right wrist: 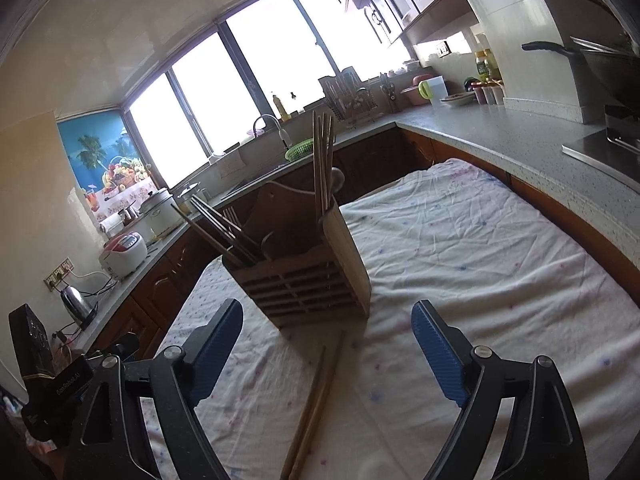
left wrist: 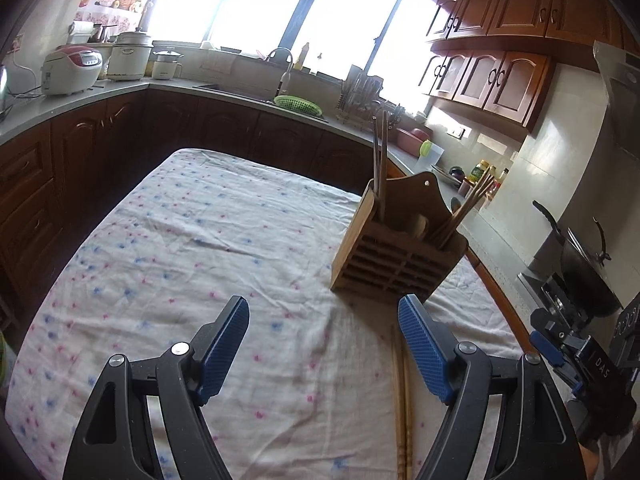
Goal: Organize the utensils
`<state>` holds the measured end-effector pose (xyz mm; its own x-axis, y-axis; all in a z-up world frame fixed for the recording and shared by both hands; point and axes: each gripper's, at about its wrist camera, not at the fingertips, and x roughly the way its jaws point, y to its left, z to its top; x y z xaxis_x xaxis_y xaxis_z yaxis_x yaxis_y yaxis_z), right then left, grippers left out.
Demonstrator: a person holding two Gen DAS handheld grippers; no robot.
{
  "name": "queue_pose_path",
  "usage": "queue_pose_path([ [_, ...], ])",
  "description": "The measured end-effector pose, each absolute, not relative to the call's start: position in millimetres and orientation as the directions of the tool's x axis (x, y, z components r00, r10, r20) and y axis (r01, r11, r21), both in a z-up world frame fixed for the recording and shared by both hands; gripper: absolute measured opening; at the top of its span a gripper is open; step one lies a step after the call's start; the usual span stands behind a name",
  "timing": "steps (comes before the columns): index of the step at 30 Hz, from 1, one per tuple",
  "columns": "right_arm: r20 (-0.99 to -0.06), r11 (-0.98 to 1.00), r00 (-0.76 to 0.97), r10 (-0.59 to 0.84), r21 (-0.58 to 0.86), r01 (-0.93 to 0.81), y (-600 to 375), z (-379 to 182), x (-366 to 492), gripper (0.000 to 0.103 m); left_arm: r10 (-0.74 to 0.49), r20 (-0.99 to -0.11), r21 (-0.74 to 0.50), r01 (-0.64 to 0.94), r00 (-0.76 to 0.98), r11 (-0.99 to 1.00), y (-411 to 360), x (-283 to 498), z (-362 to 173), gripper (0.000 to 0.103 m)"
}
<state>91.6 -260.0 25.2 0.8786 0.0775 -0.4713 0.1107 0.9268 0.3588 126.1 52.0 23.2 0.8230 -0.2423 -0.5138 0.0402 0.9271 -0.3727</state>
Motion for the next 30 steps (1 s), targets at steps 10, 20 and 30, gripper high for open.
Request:
queue_pose_path([
  [10,-0.447,0.944,0.891,0.077,0.321,0.079,-243,30,42,0.088,-0.226,-0.475,-0.334,0.063,0.851,0.94,50,62,40,0.077],
  [20,-0.182,0.994,0.98,-0.079,0.056,0.09,-205,50,-37,0.103,-0.091,-0.317,-0.2,0.028,0.944,0.979,45,-24,35,0.102],
  [30,-0.232,0.997,0.971,-0.059,0.041,0.071,-197,18,-56,0.103,-0.029,-0.346,-0.146,-0.023,0.938,0.989,42,-62,12,0.102],
])
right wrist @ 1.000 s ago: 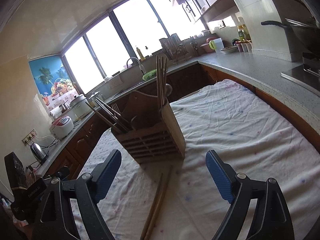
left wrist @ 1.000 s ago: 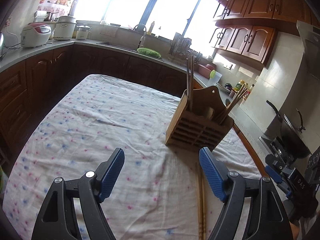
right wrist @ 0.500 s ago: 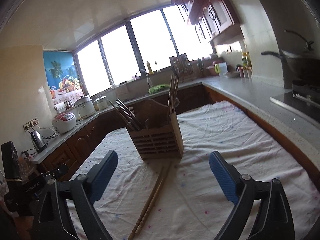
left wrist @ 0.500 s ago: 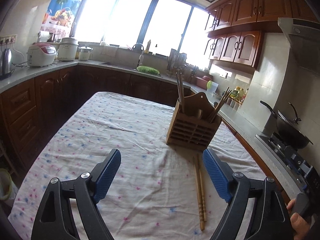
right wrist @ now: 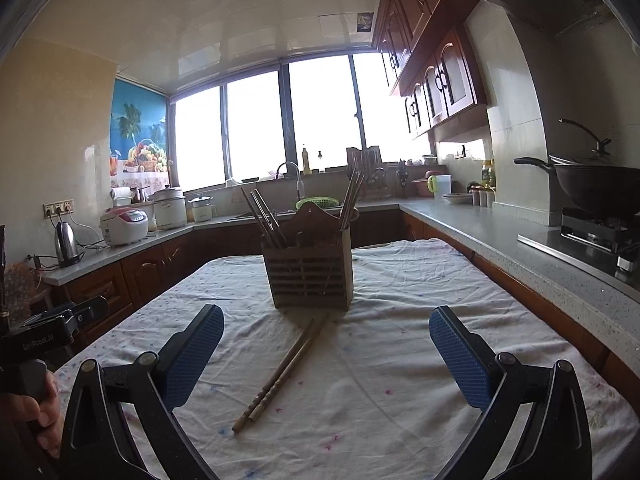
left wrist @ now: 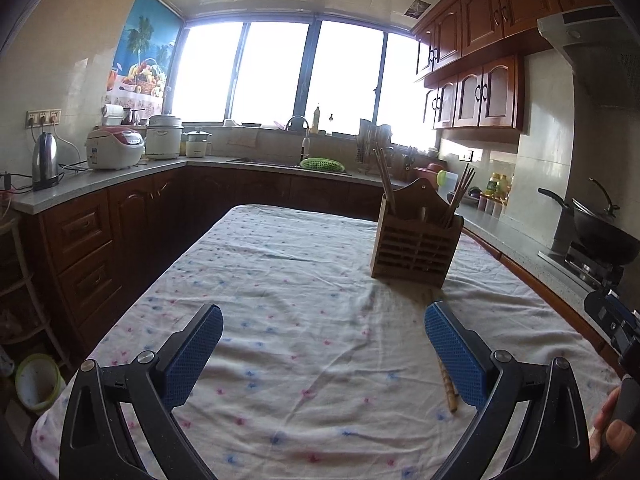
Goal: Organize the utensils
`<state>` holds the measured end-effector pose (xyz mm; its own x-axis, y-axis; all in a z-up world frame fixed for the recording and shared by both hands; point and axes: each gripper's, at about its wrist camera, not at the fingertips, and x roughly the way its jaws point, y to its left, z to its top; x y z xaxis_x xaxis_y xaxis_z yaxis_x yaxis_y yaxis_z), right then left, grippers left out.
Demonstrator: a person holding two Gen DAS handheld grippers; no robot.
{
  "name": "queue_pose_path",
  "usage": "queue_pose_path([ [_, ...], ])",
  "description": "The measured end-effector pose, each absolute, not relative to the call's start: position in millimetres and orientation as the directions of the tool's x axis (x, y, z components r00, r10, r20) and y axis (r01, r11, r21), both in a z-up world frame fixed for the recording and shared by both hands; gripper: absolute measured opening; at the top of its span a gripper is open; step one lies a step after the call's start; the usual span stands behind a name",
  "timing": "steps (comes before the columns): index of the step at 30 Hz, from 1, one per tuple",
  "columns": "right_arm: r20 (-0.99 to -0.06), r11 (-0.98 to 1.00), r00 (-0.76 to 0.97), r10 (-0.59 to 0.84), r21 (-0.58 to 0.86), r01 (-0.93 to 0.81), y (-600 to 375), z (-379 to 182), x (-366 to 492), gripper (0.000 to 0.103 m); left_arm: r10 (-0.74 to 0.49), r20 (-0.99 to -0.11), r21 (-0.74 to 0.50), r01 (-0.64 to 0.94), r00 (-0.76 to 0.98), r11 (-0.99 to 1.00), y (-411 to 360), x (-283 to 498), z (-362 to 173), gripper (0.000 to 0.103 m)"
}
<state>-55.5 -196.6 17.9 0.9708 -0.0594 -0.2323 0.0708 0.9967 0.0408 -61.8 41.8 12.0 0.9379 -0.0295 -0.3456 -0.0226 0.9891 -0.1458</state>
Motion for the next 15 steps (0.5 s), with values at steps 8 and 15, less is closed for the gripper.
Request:
queue_pose_path([
  [8,-0.238,0.997,0.969,-0.059,0.042,0.071,-195,13,-62,0.103,0.004,-0.356,-0.093,-0.04,0.934,0.995,30,-68,6,0.102],
  [15,-0.253,0.993,0.964,-0.077,0.065,0.096,-205,4,-71,0.103,0.002,-0.374,-0.075,-0.033,0.928,0.997,22,-71,3,0.102],
])
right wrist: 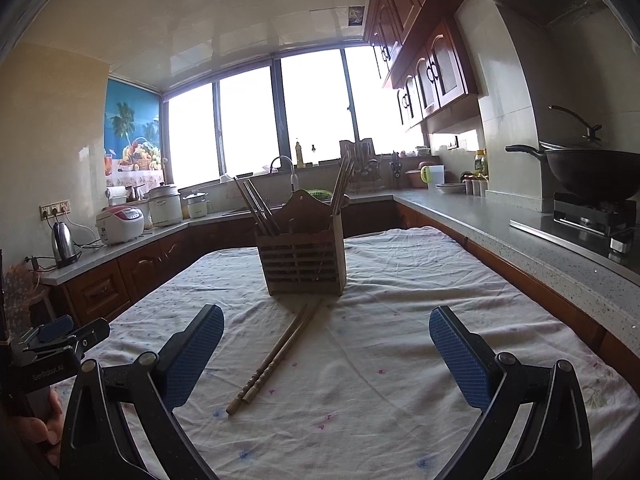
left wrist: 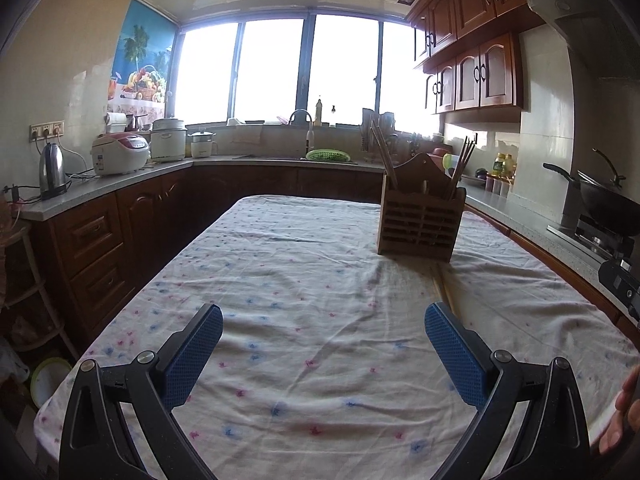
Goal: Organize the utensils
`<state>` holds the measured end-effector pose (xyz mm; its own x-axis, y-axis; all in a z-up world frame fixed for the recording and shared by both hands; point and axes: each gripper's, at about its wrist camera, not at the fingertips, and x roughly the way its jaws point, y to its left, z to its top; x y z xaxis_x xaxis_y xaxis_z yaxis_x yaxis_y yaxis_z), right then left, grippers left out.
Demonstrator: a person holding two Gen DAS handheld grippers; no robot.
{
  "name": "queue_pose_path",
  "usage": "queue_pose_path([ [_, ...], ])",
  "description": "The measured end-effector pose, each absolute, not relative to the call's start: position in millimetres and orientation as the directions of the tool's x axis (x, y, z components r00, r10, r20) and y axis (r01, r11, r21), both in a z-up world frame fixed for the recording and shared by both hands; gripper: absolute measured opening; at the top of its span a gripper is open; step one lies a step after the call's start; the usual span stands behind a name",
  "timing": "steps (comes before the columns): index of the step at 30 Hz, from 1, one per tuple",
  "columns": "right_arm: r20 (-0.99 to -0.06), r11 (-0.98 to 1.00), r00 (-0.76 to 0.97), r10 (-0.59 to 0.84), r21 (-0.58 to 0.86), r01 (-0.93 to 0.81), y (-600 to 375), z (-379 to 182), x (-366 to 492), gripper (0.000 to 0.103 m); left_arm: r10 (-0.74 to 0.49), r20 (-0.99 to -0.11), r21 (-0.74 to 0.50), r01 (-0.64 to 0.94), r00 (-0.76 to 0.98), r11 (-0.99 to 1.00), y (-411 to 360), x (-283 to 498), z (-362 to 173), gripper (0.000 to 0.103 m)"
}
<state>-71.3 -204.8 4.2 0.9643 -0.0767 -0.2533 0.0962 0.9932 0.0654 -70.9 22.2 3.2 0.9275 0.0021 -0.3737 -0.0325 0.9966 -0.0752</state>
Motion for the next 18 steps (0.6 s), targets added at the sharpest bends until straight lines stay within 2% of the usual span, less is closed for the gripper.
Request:
queue_pose_path([
  [18,-0.264,0.989,0.959,-0.105,0.075,0.129,-213,-8,-76,0.103,0.041,-0.372,-0.029,-0.056,0.927,0.998,14,-74,-5,0.102],
])
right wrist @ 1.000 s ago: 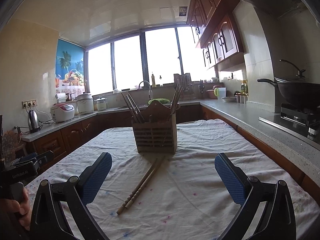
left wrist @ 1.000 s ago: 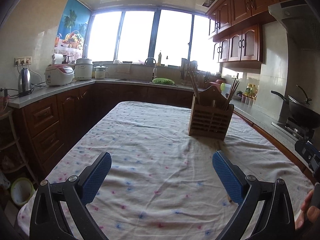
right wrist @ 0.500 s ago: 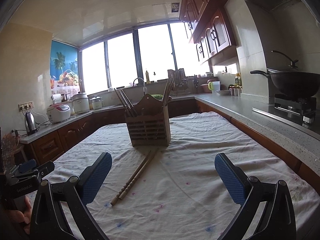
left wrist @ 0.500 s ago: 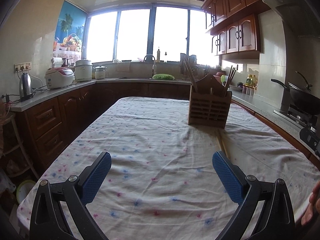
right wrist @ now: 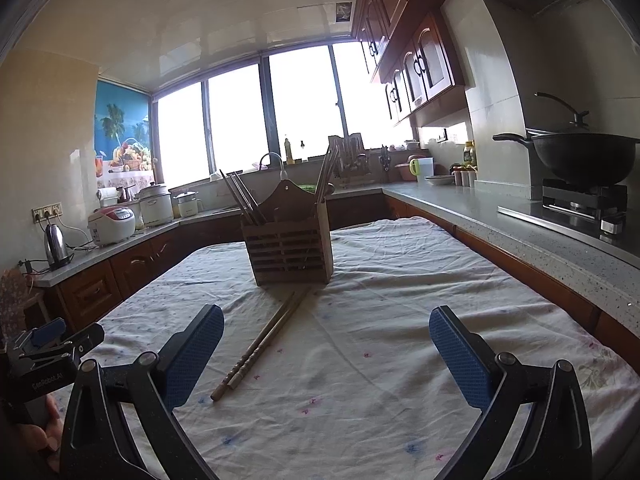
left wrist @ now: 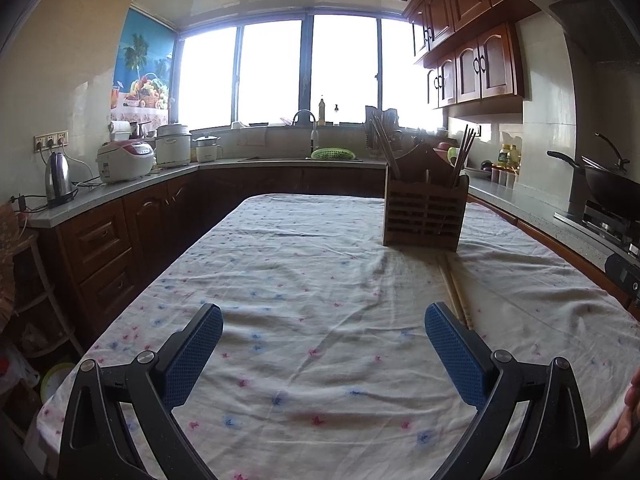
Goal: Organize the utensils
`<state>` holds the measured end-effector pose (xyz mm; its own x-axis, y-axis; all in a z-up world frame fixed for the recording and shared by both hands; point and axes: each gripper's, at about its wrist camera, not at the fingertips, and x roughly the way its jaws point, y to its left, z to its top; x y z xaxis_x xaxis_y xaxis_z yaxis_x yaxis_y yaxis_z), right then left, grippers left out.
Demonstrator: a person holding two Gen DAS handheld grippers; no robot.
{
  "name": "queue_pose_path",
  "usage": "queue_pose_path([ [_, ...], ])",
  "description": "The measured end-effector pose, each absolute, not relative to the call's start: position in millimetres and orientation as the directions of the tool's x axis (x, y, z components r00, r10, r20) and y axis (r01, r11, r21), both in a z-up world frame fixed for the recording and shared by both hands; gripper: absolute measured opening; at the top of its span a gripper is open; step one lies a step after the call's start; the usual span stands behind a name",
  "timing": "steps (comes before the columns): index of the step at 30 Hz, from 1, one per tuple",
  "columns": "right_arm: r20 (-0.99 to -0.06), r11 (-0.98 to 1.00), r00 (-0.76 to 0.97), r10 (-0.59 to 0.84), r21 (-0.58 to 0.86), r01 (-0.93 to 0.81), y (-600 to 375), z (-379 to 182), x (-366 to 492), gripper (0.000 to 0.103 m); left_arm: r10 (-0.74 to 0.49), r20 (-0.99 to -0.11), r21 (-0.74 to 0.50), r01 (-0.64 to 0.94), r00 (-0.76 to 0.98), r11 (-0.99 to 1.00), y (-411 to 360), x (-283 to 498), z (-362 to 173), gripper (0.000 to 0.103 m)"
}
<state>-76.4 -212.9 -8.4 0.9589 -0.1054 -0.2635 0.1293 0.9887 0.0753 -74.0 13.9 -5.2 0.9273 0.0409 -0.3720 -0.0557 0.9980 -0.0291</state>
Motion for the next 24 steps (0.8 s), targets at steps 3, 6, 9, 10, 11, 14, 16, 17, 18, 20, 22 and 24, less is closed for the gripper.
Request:
queue_pose_path([
  [3,-0.249,0.989,0.963,-0.104,0.073,0.126,-212.8,-9.1,-79.5,0.103,0.046,-0.373,-0.031,-0.063,0.927,0.998,15.0,-74.6,-6.5,0.102],
  [6,-0.238,0.989,0.965,-0.11,0.07,0.13,-212.4,-9.5,-82.8,0.103,0.049,-0.374,-0.034,-0.067,0.926,0.997,15.7,-74.9,-7.4,0.102],
  [9,-0.214,0.988,0.969,-0.126,0.06,0.142,-211.1,-8.5,-86.5,0.103,0.049,-0.375,-0.034,-0.067,0.926,0.997,14.9,-74.1,-7.6,0.102],
  [10,-0.208,0.988,0.969,-0.131,0.056,0.145,-210.7,-7.7,-86.8,0.103,0.051,-0.375,-0.032,-0.068,0.926,0.997,14.6,-73.9,-7.5,0.102],
  [11,-0.204,0.987,0.97,-0.135,0.054,0.148,-210.6,-7.4,-86.8,0.103,0.053,-0.376,-0.03,-0.069,0.925,0.997,15.2,-73.8,-8.1,0.102],
  [14,-0.203,0.987,0.97,-0.132,0.058,0.147,-210.4,-8.2,-86.0,0.103,0.052,-0.373,-0.03,-0.068,0.926,0.997,15.3,-75.0,-8.2,0.102],
  [16,-0.21,0.988,0.969,-0.128,0.057,0.143,-209.9,-9.8,-84.9,0.103,0.053,-0.373,-0.032,-0.07,0.926,0.997,15.5,-75.6,-8.2,0.102],
  [17,-0.215,0.988,0.968,-0.126,0.056,0.141,-209.4,-10.8,-84.1,0.103,0.052,-0.373,-0.033,-0.07,0.926,0.997,15.6,-75.8,-8.4,0.102],
  [18,-0.222,0.989,0.967,-0.122,0.056,0.138,-209.0,-11.8,-83.3,0.103,0.052,-0.372,-0.034,-0.069,0.927,0.997,15.3,-76.0,-8.2,0.102],
  [20,-0.229,0.99,0.966,-0.116,0.058,0.132,-207.7,-13.6,-83.2,0.103,0.049,-0.37,-0.037,-0.068,0.928,0.997,14.6,-77.0,-8.3,0.102],
  [22,-0.228,0.99,0.967,-0.112,0.056,0.127,-206.3,-13.6,-83.8,0.103,0.047,-0.366,-0.036,-0.064,0.929,0.997,13.5,-78.0,-8.3,0.102],
  [24,-0.223,0.991,0.969,-0.108,0.053,0.122,-204.9,-13.0,-84.8,0.103,0.044,-0.364,-0.033,-0.06,0.93,0.998,11.6,-78.8,-8.7,0.102],
])
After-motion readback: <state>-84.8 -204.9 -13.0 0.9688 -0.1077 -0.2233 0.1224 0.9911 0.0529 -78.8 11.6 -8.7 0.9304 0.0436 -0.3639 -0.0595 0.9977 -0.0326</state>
